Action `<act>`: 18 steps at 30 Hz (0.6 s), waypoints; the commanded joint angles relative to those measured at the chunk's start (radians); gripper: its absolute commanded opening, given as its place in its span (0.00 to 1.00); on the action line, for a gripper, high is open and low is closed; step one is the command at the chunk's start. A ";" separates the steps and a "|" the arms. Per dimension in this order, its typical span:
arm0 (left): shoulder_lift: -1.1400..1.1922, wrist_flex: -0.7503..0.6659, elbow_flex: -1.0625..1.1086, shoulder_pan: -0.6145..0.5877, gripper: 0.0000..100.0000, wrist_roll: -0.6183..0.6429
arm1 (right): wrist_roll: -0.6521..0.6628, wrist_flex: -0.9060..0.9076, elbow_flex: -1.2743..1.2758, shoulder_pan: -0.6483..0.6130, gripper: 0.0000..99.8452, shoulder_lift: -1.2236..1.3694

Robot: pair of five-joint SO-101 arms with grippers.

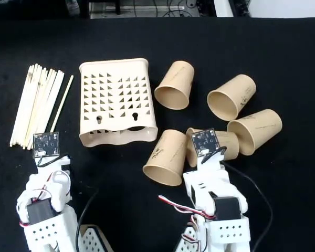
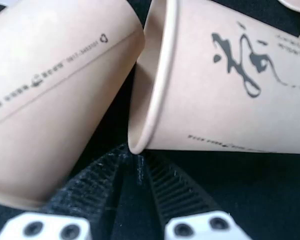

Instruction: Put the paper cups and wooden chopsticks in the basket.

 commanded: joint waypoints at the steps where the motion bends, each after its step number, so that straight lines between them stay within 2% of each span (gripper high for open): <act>1: 0.002 0.003 0.019 -0.002 0.03 -0.005 | 0.003 0.005 -0.002 0.006 0.01 -0.085; 18: 0.000 0.002 0.015 -0.013 0.03 -0.008 | 0.003 0.005 -0.002 0.006 0.01 -0.085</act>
